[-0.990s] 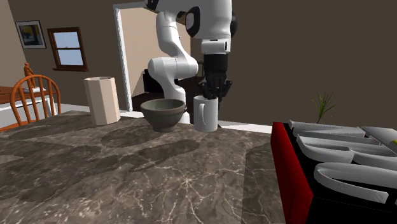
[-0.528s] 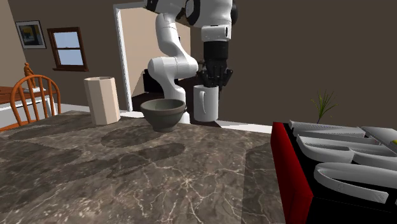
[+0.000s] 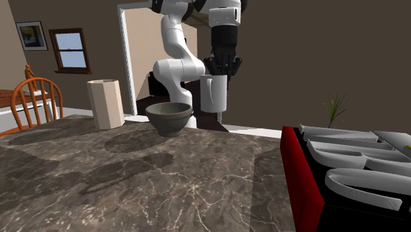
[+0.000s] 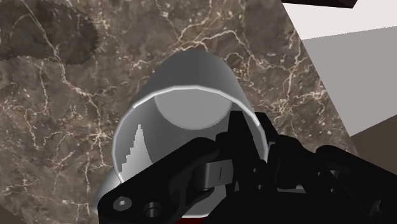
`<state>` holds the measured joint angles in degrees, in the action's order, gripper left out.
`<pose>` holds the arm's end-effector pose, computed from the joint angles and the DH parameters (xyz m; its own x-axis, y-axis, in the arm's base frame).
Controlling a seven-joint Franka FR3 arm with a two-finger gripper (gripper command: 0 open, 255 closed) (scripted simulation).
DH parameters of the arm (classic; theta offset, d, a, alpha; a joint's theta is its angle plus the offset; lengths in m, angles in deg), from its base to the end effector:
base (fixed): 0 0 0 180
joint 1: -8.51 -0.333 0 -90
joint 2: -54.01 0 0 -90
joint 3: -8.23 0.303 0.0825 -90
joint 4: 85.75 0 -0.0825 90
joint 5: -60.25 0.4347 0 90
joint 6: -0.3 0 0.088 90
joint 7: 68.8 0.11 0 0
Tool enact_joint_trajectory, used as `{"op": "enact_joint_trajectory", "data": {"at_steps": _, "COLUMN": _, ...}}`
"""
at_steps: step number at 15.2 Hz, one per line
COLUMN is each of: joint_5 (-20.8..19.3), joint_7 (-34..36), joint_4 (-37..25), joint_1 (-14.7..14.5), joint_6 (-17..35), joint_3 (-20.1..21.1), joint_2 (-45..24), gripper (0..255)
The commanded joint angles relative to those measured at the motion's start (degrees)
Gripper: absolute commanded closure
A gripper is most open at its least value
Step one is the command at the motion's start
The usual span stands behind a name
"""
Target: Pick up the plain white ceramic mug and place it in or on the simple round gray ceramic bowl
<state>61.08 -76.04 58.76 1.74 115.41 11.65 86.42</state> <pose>0.4279 0.0772 0.4403 0.9569 0.2861 0.0491 0.2852 -0.9581 0.0249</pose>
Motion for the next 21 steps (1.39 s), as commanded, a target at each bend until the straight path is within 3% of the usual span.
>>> {"op": "enact_joint_trajectory", "data": {"at_steps": 1, "joint_5": 0.0, "joint_7": 0.0, "joint_4": -1.3, "joint_1": 0.0, "joint_6": -1.8, "joint_3": 0.0, "joint_2": 0.5, "gripper": 255}}
{"op": "enact_joint_trajectory", "data": {"at_steps": 9, "joint_5": -0.1, "joint_7": -0.1, "joint_4": -6.5, "joint_1": 0.0, "joint_6": -7.8, "joint_3": -0.2, "joint_2": 1.2, "gripper": 255}}
{"op": "enact_joint_trajectory", "data": {"at_steps": 21, "joint_5": -7.2, "joint_7": -12.0, "joint_4": 2.8, "joint_1": 5.6, "joint_6": -19.7, "joint_3": -10.6, "joint_2": 22.7, "gripper": 255}}
